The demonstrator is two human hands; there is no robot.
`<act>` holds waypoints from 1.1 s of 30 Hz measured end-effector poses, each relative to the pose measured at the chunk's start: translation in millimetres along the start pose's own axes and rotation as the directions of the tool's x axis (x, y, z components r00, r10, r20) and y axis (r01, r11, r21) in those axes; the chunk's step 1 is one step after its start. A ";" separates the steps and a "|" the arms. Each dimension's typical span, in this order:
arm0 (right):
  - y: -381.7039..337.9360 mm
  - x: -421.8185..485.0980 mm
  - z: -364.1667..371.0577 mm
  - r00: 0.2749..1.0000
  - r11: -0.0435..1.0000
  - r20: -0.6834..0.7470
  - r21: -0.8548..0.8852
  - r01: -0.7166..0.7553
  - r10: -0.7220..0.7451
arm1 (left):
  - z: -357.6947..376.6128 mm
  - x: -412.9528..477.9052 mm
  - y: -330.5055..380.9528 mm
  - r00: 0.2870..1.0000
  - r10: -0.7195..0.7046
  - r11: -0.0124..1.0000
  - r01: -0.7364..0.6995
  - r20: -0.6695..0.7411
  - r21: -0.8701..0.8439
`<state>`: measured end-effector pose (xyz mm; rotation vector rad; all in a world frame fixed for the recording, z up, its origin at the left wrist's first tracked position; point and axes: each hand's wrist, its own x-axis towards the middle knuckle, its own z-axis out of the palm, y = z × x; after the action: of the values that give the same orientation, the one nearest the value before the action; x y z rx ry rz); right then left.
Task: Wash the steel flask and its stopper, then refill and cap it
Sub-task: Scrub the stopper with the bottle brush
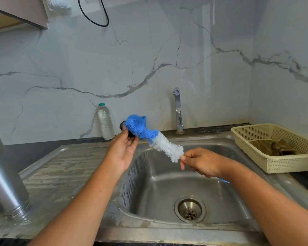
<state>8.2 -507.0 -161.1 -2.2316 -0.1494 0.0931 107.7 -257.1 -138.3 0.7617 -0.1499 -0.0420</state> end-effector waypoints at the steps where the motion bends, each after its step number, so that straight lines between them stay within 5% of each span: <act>1: -0.2 0.4 0.1 1.000 1.000 -0.012 0.009 0.003 -0.003 | 0.8 -2.1 -1.7 0.999 -0.024 1.000 0.024 0.027 0.012; 8: 3.4 1.2 -3.5 0.999 0.998 -0.035 0.057 -0.013 0.015 | 1.7 -6.3 -1.8 0.997 -0.033 0.995 0.026 0.066 0.100; 13: 1.2 0.8 -2.5 1.000 0.998 0.000 0.064 -0.013 0.013 | -1.5 4.3 9.8 0.998 0.070 0.998 -0.069 -0.005 0.007; 18: -1.3 4.3 1.6 0.996 0.997 -0.094 0.073 0.005 0.002 | 2.3 -7.9 -3.9 0.992 -0.060 0.985 0.042 0.107 0.168; 24: 1.3 -2.6 -5.4 0.999 0.995 -0.033 0.104 -0.013 0.017 | 3.1 -0.1 9.9 0.999 0.032 0.999 -0.032 0.040 0.017; 33: -2.9 1.5 3.3 0.998 0.993 -0.056 0.117 -0.017 0.024 | 4.4 -5.7 2.3 0.998 -0.049 0.997 0.046 0.044 0.060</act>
<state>9.0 -502.4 -160.9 -2.1171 -0.0873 0.0475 101.3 -257.9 -134.3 0.8235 -0.1773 -0.1004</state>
